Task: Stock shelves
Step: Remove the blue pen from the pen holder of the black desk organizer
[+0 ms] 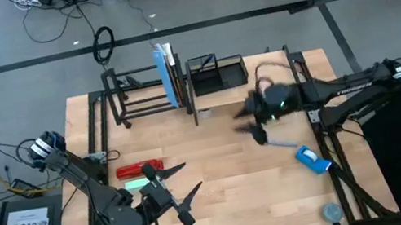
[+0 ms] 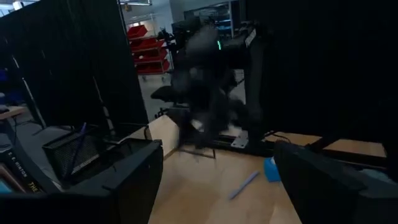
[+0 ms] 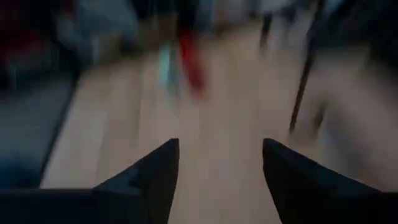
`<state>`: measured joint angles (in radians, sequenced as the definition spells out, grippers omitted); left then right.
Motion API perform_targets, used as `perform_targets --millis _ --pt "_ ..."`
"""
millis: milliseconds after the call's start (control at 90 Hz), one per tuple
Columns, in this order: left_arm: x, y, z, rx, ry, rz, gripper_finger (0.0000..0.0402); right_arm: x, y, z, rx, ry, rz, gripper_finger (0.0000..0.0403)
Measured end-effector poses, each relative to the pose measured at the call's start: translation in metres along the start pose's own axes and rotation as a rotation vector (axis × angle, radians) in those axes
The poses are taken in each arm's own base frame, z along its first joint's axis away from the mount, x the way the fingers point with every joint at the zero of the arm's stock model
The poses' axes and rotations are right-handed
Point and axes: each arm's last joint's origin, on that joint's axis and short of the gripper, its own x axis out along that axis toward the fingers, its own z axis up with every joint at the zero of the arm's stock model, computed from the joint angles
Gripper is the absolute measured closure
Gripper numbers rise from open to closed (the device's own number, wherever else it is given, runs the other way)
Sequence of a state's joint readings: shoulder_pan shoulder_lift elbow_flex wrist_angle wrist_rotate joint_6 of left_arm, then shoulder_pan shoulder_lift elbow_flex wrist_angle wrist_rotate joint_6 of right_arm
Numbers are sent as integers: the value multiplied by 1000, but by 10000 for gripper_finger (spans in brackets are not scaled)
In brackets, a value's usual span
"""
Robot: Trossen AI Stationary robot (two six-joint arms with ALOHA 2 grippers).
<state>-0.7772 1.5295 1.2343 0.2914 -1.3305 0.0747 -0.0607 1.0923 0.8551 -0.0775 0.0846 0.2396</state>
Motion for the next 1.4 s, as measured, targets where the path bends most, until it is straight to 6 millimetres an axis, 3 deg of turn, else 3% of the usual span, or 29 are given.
perform_targets --millis 111,256,400,567,711,1100,1222,1400 --pt "6 2 0 22 2 19 117 5 -29 42 -13 -115 -142 202" --pt "17 6 -1 66 7 55 117 27 -76 82 -57 17 -316 205" --pt "26 10 -1 100 13 83 117 51 -118 104 -56 225 -429 202" --pt "29 11 -2 116 15 90 117 61 -152 118 -6 396 -484 193" --pt "29 11 -3 134 19 89 117 60 -167 125 28 430 -461 198" --pt "29 11 -4 140 22 87 117 74 -185 114 64 466 -318 240" --pt "29 11 -4 140 22 83 117 75 -185 113 61 469 -322 280" --pt "29 11 -4 135 21 81 117 74 -186 115 56 457 -326 374"
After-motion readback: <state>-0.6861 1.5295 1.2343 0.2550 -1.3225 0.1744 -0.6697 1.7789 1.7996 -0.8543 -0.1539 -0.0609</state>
